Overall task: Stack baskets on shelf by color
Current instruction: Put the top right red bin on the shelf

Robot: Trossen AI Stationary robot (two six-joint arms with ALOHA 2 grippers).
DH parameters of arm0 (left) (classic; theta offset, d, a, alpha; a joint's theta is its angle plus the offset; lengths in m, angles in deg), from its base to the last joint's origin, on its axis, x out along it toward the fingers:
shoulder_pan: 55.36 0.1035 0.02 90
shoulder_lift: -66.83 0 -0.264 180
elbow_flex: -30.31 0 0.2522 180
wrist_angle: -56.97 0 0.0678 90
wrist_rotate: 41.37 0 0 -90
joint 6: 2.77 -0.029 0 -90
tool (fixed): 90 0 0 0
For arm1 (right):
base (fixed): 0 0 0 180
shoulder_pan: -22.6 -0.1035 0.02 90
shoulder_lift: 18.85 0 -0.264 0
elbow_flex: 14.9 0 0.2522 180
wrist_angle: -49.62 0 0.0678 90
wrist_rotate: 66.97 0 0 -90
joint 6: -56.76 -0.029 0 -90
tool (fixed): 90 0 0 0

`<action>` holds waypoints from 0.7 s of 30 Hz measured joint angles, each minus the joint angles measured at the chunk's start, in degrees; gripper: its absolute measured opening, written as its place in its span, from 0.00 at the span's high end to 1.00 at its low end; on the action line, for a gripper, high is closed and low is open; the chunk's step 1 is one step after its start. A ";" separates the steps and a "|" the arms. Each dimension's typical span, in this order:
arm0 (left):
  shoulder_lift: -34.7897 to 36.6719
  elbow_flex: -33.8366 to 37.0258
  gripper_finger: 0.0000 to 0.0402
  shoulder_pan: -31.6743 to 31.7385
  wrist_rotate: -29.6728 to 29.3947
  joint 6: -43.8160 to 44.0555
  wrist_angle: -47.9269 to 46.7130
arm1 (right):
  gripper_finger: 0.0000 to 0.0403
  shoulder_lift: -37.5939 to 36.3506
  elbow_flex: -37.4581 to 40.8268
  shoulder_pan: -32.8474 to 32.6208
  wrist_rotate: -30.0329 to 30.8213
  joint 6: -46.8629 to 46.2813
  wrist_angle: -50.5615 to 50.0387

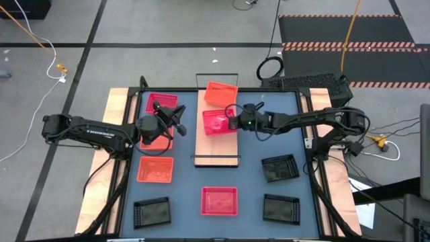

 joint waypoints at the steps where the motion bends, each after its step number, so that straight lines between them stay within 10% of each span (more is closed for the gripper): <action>1: -0.02 0.00 0.91 0.00 0.00 0.04 0.00 | 0.97 0.00 0.00 0.00 -0.02 -0.45 0.17; 15: -0.02 0.00 0.91 0.00 0.07 0.02 -0.04 | 0.75 -0.03 0.00 0.00 3.13 -1.40 0.16; 21: -0.02 0.00 0.91 0.00 4.55 -2.00 -1.87 | 0.70 -3.43 0.00 0.04 2.92 14.49 0.10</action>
